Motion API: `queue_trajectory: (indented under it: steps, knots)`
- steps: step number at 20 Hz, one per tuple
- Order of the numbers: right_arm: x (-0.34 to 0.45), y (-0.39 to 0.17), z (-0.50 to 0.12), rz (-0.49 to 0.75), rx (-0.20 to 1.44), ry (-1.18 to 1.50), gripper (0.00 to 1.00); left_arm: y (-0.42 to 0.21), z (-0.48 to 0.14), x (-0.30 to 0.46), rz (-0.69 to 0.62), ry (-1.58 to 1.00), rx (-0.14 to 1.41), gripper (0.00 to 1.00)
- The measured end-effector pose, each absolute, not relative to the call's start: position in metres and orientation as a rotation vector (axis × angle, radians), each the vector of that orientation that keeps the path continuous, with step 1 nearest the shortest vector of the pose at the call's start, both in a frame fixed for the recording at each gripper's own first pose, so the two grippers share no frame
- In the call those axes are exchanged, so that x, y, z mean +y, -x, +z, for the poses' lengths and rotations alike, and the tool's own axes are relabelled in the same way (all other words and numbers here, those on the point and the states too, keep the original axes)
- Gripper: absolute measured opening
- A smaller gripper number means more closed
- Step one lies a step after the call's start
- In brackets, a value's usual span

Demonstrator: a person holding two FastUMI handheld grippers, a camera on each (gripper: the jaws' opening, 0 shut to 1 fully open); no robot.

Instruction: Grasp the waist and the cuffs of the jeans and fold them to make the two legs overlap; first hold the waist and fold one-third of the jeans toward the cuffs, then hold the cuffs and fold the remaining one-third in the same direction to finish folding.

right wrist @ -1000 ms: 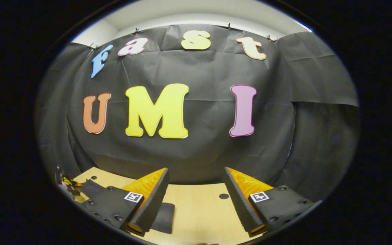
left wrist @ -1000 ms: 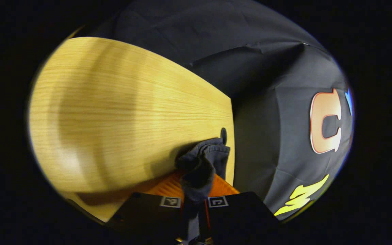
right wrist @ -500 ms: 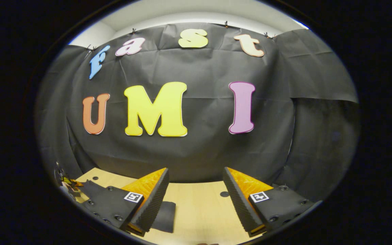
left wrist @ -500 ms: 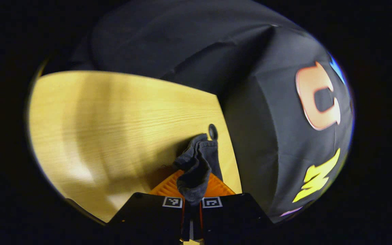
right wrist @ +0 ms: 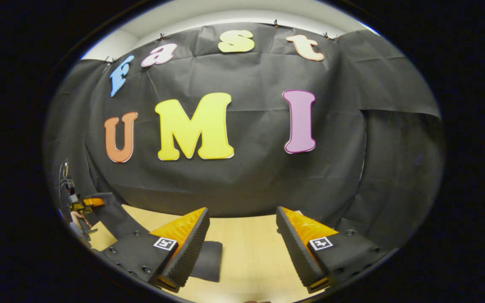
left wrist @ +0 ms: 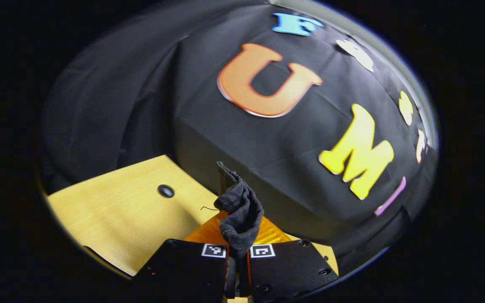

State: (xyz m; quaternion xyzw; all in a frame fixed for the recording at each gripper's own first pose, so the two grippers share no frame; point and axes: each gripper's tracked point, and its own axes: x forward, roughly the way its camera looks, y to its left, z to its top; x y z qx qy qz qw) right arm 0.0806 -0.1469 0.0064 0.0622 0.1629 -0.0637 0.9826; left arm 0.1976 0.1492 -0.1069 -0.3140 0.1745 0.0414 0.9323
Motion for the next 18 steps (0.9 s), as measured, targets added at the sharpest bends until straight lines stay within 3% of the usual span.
queue_trajectory:
  steps: [2,3,4,5,6,10,18]
  knots:
    - [-0.160,-0.067,0.003,-0.155,0.328,-0.136,0.97,-0.209,-0.092,0.111,0.006,0.548,0.332,0.00]
    - [-0.165,-0.062,0.000,-0.169,0.330,-0.143,0.98,-0.211,-0.085,0.091,-0.037,0.524,0.326,0.07]
    - [-0.172,-0.055,-0.002,-0.185,0.334,-0.151,0.99,-0.212,-0.078,0.071,-0.075,0.506,0.323,0.07]
    - [-0.178,-0.050,-0.005,-0.202,0.338,-0.159,0.98,-0.211,-0.075,0.051,-0.113,0.485,0.323,0.00]
    - [-0.185,-0.043,-0.007,-0.218,0.342,-0.170,0.97,-0.209,-0.071,0.032,-0.152,0.454,0.326,0.07]
    - [-0.213,-0.015,-0.017,-0.294,0.356,-0.196,0.98,-0.200,-0.080,-0.037,-0.296,0.334,0.356,0.07]
    - [-0.253,0.034,-0.033,-0.413,0.380,-0.249,0.97,-0.161,-0.186,-0.173,-0.575,0.034,0.562,0.07]
